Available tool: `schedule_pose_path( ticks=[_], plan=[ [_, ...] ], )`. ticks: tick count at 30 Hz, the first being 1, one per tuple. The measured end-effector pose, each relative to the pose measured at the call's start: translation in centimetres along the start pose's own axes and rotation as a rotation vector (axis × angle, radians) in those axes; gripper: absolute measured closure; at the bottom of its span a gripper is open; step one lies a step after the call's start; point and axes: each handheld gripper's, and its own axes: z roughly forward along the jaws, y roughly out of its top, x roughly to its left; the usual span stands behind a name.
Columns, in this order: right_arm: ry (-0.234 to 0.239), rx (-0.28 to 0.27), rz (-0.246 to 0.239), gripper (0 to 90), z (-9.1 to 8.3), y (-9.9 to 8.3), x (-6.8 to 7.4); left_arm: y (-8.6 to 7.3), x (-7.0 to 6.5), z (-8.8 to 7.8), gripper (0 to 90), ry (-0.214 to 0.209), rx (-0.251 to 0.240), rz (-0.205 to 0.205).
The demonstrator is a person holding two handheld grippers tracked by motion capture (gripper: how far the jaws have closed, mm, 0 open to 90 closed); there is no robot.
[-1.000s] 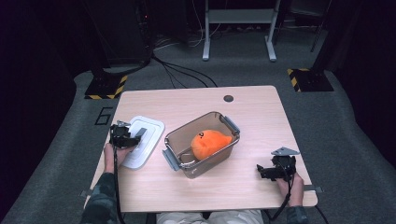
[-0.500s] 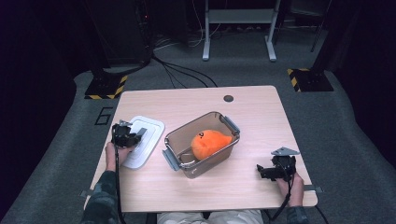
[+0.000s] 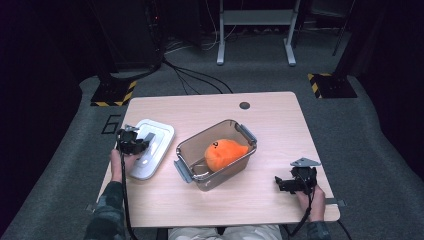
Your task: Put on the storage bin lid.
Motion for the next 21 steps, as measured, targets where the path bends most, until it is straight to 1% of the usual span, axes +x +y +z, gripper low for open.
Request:
schedule_pose_path(
  ticks=[3,5,6,9,11,12,14,16,18,19,21],
  plan=[
    [0.0,0.001,0.003,0.1,0.0,0.0,0.0,0.4,0.1,-0.7,66.5,0.003,-0.012,0.0],
    [0.0,0.0,0.0,0.1,0.0,0.0,0.0,0.7,0.1,-1.0,66.5,0.006,-0.021,0.014],
    [0.0,0.0,0.0,0.1,0.0,0.0,0.0,0.8,0.1,-1.2,66.5,0.003,-0.017,0.006],
    [0.001,0.0,0.0,0.1,0.0,0.0,0.0,1.1,0.2,-1.5,66.5,0.01,-0.031,0.011],
    [0.001,0.0,0.0,0.1,0.0,0.0,0.0,1.4,0.3,-1.8,66.5,0.011,-0.03,0.013],
    [0.0,0.001,0.001,0.1,0.0,0.0,0.0,1.5,0.4,-2.0,66.5,0.016,-0.036,0.009],
    [0.0,0.0,0.0,0.1,0.0,0.0,0.0,1.8,0.4,-2.4,66.5,0.021,-0.049,0.016],
    [0.001,0.001,0.003,0.1,0.0,0.0,0.0,2.0,0.6,-2.9,66.5,0.018,-0.055,0.012],
    [0.001,0.0,0.0,0.1,0.0,0.0,0.0,2.3,0.8,-3.2,66.5,0.019,-0.071,0.001],
    [0.001,0.0,0.0,0.1,0.0,0.0,0.0,2.4,0.8,-3.4,66.5,0.019,-0.066,0.003],
    [0.001,0.0,0.0,0.1,0.0,0.0,0.0,2.6,0.8,-3.7,66.5,0.022,-0.076,0.005]
  ],
)
